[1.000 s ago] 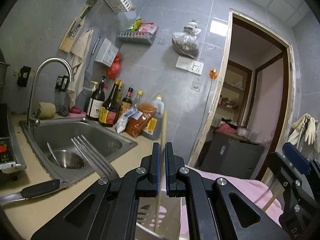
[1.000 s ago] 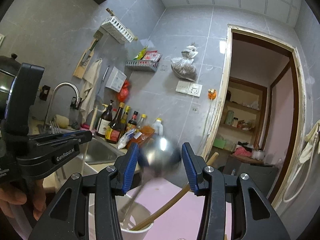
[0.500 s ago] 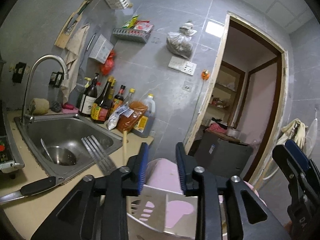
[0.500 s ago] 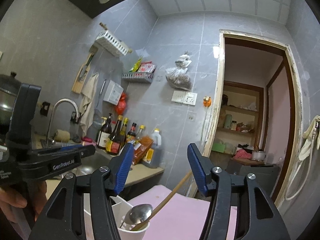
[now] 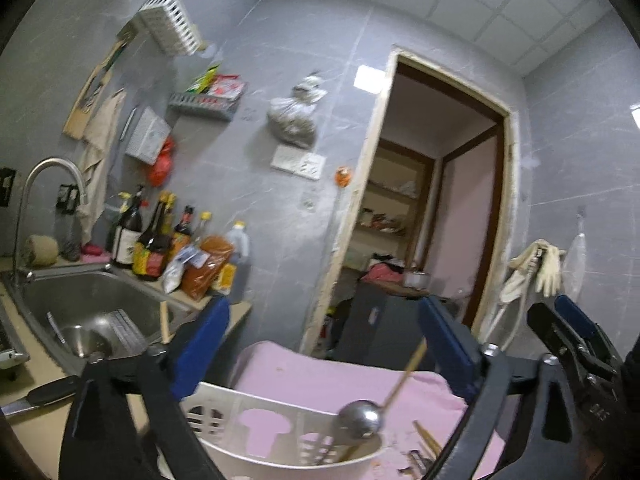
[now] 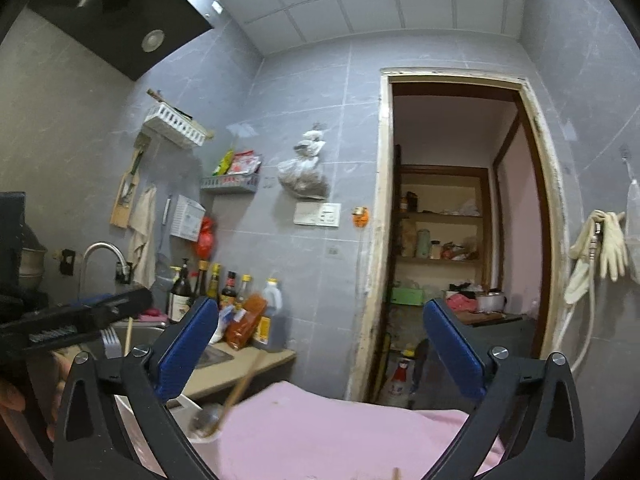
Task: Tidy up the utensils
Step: 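Drop the spoon into the holder with the right tool while the left tool releases the chopstick, then move both tools back over the remaining utensils on the table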
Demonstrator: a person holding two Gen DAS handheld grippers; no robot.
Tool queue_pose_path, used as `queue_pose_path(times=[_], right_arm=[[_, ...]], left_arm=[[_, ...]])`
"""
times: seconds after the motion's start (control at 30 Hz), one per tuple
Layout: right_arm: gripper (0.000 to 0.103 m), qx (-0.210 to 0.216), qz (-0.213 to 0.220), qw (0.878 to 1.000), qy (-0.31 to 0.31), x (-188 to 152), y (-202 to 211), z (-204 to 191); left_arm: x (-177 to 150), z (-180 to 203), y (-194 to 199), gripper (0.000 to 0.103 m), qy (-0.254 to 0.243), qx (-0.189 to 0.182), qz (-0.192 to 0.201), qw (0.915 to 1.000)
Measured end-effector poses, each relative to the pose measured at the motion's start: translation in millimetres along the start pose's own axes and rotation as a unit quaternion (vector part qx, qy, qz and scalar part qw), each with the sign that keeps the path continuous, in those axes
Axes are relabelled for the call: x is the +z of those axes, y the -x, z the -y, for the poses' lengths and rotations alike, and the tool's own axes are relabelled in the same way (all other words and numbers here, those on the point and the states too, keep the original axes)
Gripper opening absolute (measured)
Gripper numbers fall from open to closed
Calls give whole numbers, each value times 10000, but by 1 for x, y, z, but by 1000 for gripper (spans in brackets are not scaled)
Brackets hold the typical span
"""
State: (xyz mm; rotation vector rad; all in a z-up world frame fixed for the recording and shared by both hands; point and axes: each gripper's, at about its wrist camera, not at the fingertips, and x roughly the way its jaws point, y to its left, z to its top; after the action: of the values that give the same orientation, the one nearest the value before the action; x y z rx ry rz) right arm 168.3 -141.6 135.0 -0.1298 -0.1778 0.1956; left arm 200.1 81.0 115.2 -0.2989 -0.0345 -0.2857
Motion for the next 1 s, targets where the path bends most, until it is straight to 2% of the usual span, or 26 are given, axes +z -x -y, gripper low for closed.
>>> queue_pose_path(times=[0.23,0.5,0.67,0.83,1.0], right_arm=[[103,-316,-132,9994,-1,1,29,37],[103,-681,-268,9973,54,-9,55,75],[103,-830,-564,9949,76,-27,63,95],[103,-802,-947,9923,31,-46,64,111],[103,-669,-1333,9888,-87,-61,60,124]], left_arm=[[-6,42,3,101,-390,-461,-45,9982],[-30,87,1,101,-809,-916,-388,9917],[-51,108,-3,101,-996,-1127,-845,9850],[-78,123,-10,101,-1189,-1174,-1371,9764],[-106,133,-23,101,-1388,-1156,-1980,9634]])
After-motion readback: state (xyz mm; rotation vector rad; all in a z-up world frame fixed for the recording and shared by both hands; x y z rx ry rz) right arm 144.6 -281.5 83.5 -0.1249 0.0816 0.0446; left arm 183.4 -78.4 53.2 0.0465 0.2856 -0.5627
